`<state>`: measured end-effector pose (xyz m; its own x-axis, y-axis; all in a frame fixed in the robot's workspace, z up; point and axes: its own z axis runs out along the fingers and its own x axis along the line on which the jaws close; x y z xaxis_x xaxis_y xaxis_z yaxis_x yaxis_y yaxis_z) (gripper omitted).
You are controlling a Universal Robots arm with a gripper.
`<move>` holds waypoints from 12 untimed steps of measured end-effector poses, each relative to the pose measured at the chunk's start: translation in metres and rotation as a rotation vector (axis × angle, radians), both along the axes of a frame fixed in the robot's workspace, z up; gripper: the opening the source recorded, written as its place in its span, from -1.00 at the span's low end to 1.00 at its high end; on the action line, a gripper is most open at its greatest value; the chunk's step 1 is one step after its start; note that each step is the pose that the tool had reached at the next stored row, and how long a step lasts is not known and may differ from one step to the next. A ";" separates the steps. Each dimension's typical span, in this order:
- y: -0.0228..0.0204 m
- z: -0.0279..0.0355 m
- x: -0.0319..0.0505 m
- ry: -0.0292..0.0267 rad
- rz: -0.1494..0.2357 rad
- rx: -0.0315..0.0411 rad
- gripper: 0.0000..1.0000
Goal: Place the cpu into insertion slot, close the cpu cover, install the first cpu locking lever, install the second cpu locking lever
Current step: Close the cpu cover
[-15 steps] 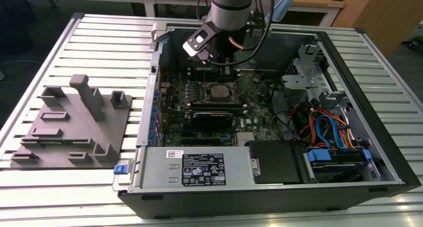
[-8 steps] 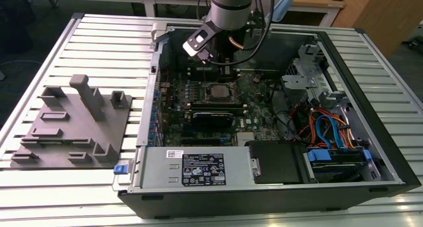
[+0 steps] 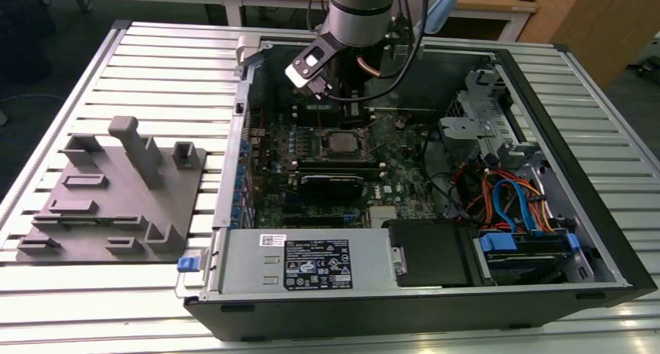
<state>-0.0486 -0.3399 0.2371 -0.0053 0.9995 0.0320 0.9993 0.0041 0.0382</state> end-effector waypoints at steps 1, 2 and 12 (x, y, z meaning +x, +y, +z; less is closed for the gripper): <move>0.0000 0.0000 0.0005 0.0034 0.000 -0.0001 -0.79; -0.0001 0.0001 0.0008 0.0056 0.000 -0.0002 -0.79; 0.0000 0.0009 0.0009 0.0064 0.000 -0.0004 -0.79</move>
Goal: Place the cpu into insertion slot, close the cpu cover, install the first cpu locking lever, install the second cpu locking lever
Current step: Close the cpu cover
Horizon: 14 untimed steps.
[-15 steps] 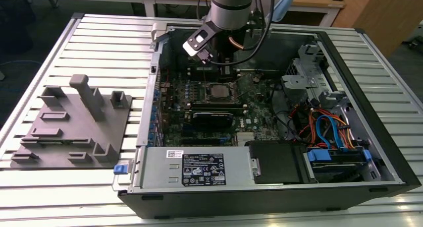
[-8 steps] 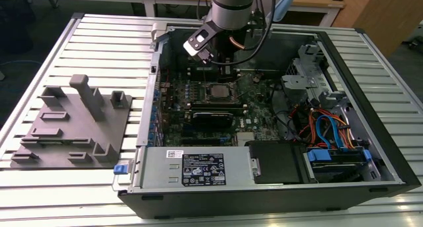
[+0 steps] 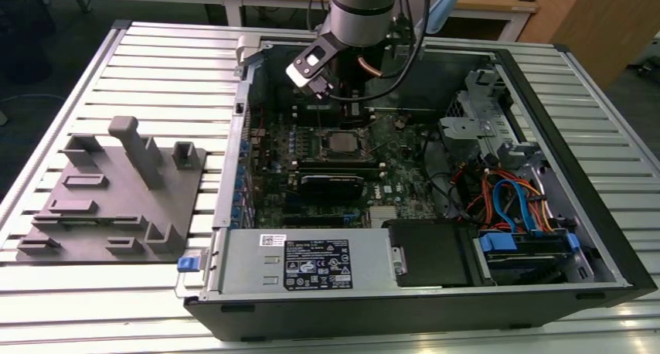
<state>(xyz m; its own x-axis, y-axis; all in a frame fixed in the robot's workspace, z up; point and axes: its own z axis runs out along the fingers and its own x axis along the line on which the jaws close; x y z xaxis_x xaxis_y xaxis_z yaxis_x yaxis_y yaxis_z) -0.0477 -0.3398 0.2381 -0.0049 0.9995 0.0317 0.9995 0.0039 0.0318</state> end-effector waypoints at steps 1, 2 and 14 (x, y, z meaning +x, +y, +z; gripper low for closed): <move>0.0000 0.0008 0.0000 -0.0001 0.000 0.0002 -0.79; 0.0000 0.0020 0.0000 -0.0002 0.000 0.0003 -0.79; 0.0000 0.0067 0.0000 -0.0002 0.000 -0.0003 -0.79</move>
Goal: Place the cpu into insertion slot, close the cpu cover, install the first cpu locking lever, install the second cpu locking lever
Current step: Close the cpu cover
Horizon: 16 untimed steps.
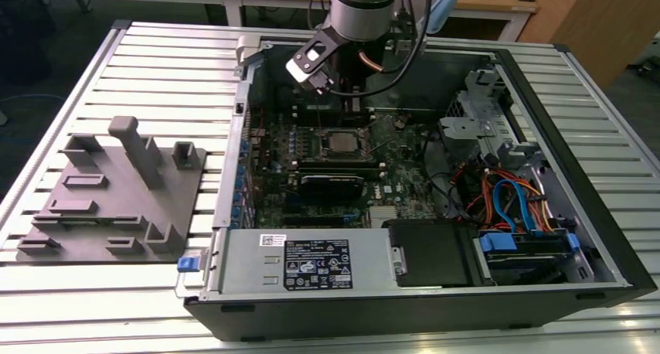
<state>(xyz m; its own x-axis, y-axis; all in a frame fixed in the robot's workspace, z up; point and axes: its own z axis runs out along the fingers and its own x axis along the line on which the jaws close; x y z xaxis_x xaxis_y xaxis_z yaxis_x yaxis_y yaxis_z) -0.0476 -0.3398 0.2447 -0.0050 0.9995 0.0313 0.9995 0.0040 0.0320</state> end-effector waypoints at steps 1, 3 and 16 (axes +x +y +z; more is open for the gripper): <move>0.0000 0.0001 0.0000 0.0000 0.000 0.0000 -0.79; -0.0001 0.0009 0.0000 0.0003 0.000 -0.0005 -0.79; 0.0000 0.0091 0.0000 -0.0001 0.000 0.0001 -0.79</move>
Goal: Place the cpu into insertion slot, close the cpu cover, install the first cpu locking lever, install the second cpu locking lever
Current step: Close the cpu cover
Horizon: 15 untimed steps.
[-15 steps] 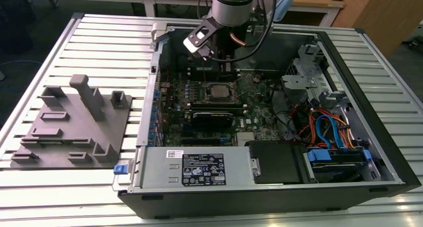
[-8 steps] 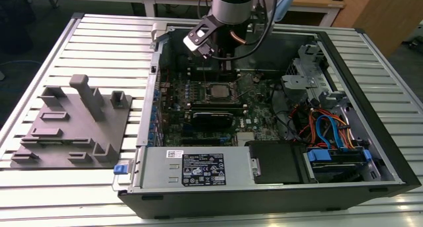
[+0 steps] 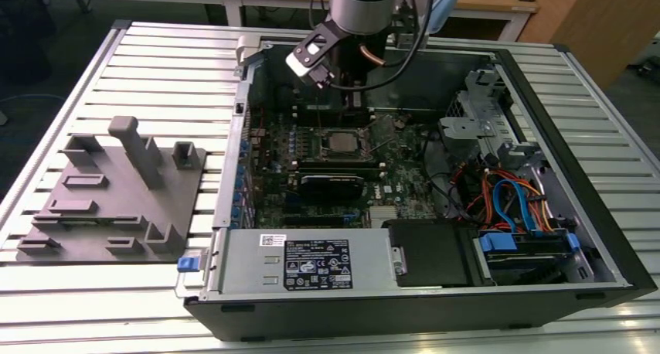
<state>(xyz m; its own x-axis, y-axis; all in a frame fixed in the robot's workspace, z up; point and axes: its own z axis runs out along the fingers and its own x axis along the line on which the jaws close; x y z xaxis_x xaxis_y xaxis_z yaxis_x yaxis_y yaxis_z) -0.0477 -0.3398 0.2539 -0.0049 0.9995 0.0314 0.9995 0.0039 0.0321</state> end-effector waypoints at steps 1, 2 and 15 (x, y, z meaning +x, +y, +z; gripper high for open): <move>0.0000 0.0003 0.0000 0.0000 0.000 0.0000 -0.79; 0.0000 0.0004 0.0000 -0.0001 0.000 0.0001 -0.79; 0.0000 0.0016 0.0010 0.0001 0.000 0.0001 -0.79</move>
